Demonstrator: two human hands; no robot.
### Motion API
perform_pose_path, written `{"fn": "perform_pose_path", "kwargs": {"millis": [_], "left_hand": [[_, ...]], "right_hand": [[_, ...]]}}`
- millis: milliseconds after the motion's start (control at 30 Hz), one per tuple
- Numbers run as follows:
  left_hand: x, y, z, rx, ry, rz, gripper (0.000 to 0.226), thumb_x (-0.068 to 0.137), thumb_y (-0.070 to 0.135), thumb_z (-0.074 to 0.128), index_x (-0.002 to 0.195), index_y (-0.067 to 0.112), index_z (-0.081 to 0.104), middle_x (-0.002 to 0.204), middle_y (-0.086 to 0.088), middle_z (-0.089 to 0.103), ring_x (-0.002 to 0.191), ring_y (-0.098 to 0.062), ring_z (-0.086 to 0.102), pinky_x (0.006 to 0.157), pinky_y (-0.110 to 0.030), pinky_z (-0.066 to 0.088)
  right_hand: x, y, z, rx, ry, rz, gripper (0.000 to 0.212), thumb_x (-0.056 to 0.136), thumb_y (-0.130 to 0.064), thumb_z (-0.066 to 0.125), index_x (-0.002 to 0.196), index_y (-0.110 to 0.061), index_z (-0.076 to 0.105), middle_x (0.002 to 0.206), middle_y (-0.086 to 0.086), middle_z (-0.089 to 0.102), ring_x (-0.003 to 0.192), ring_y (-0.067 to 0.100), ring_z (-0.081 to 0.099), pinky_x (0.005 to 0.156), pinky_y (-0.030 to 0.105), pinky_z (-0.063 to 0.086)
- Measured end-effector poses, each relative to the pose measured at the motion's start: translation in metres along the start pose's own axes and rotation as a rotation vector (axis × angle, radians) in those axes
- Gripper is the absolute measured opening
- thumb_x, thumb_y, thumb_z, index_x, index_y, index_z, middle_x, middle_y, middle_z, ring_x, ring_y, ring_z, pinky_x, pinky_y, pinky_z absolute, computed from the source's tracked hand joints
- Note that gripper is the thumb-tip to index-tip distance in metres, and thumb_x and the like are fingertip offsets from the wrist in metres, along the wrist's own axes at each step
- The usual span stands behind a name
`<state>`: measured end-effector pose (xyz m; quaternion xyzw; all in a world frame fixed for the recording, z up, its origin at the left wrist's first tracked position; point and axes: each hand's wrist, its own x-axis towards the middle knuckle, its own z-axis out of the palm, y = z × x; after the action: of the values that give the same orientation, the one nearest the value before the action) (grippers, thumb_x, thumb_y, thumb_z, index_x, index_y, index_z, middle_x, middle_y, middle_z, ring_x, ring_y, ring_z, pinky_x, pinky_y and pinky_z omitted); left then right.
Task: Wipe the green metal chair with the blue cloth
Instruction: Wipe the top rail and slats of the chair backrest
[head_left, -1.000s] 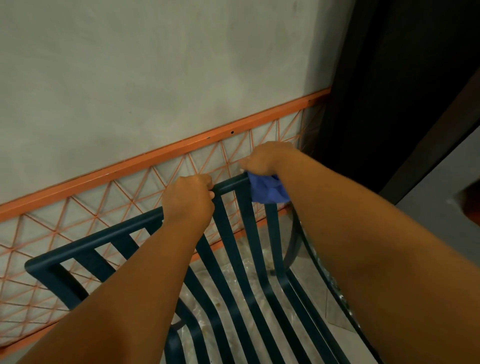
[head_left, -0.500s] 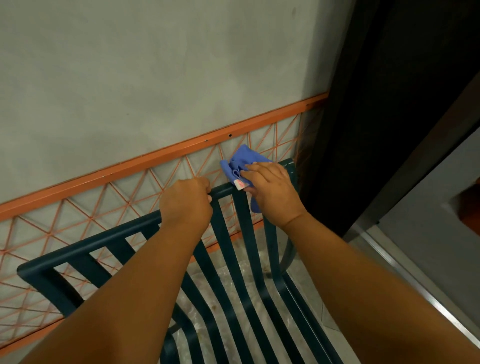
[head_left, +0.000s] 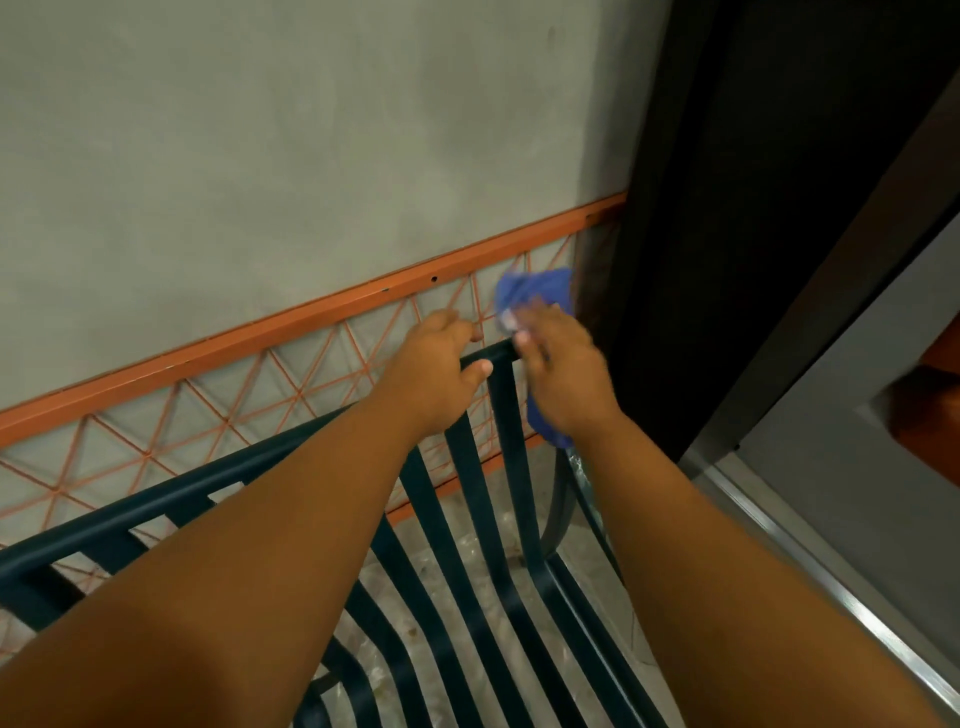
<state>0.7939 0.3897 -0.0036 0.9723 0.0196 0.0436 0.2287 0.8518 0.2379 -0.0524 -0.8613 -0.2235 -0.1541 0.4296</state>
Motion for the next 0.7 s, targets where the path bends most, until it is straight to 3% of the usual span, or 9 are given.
{"fn": "perform_pose_path", "kwargs": {"millis": [67,133,200,300,400,467,533,633,700], "left_hand": [[0.005,0.0,0.01,-0.044,0.009,-0.01,0.047,0.091,0.032,0.057,0.134,0.015,0.046,0.154,-0.012,0.023,0.141,-0.028,0.023,0.112,-0.038,0.026],[0.006,0.0,0.018,0.029,0.004,-0.017,0.052,0.093,0.037,0.052,0.139,0.017,0.038,0.157,-0.012,0.015,0.142,-0.029,0.02,0.111,-0.042,0.026],[0.007,0.001,0.026,0.225,-0.016,-0.002,0.058,0.095,0.043,0.043,0.146,0.022,0.026,0.158,-0.008,0.012,0.142,-0.029,0.02,0.111,-0.045,0.025],[0.011,0.002,0.032,0.371,-0.009,0.023,0.061,0.097,0.044,0.035,0.15,0.022,0.015,0.159,-0.004,0.013,0.142,-0.025,0.021,0.112,-0.048,0.024],[0.014,0.003,0.032,0.386,-0.033,-0.004,0.06,0.097,0.041,0.033,0.15,0.021,0.013,0.158,-0.003,0.015,0.143,-0.023,0.019,0.113,-0.051,0.022],[0.014,0.003,0.033,0.414,-0.033,0.002,0.059,0.097,0.039,0.033,0.15,0.02,0.013,0.158,-0.002,0.016,0.144,-0.023,0.017,0.114,-0.054,0.018],[0.013,0.004,0.033,0.412,-0.05,-0.006,0.059,0.098,0.038,0.031,0.151,0.02,0.011,0.158,-0.001,0.016,0.145,-0.022,0.016,0.115,-0.055,0.013],[0.014,0.006,0.033,0.409,-0.06,-0.01,0.059,0.099,0.037,0.029,0.151,0.02,0.007,0.158,0.0,0.018,0.143,-0.021,0.02,0.115,-0.057,0.009],[0.014,0.006,0.033,0.427,-0.055,-0.005,0.06,0.099,0.037,0.028,0.152,0.02,0.004,0.158,0.001,0.018,0.143,-0.02,0.02,0.115,-0.057,0.007]], "right_hand": [[0.005,0.015,0.003,-0.171,-0.126,-0.189,0.034,0.099,-0.031,0.042,0.125,-0.017,0.059,0.129,0.008,0.054,0.125,0.028,0.04,0.107,0.034,0.028],[0.018,0.02,0.0,-0.225,-0.214,-0.141,0.032,0.1,-0.034,0.039,0.117,-0.018,0.06,0.12,0.007,0.055,0.115,0.028,0.043,0.097,0.031,0.028],[0.036,0.018,-0.003,-0.176,-0.301,0.071,0.033,0.1,-0.036,0.035,0.109,-0.017,0.06,0.114,0.011,0.057,0.107,0.031,0.049,0.09,0.034,0.033],[0.054,0.007,0.001,-0.096,-0.314,0.379,0.04,0.101,-0.032,0.03,0.112,-0.008,0.059,0.118,0.018,0.059,0.107,0.033,0.053,0.087,0.035,0.039],[0.032,0.009,0.015,-0.254,-0.125,0.163,0.036,0.101,-0.03,0.03,0.109,-0.009,0.058,0.113,0.014,0.058,0.103,0.032,0.053,0.085,0.04,0.042],[0.005,0.018,0.023,-0.131,0.029,-0.005,0.037,0.1,-0.032,0.033,0.119,-0.012,0.056,0.122,0.011,0.053,0.109,0.026,0.049,0.092,0.035,0.039],[-0.013,0.029,0.026,0.023,0.066,-0.041,0.041,0.1,-0.031,0.036,0.136,-0.013,0.046,0.129,0.007,0.048,0.113,0.018,0.045,0.097,0.028,0.035],[0.001,0.021,0.019,0.265,0.03,0.291,0.038,0.102,-0.037,0.033,0.133,-0.019,0.045,0.111,-0.004,0.054,0.103,0.013,0.053,0.084,0.026,0.04],[0.013,0.015,0.017,0.266,-0.006,0.456,0.04,0.102,-0.04,0.028,0.13,-0.018,0.047,0.112,0.003,0.059,0.105,0.022,0.057,0.083,0.032,0.043]]}}
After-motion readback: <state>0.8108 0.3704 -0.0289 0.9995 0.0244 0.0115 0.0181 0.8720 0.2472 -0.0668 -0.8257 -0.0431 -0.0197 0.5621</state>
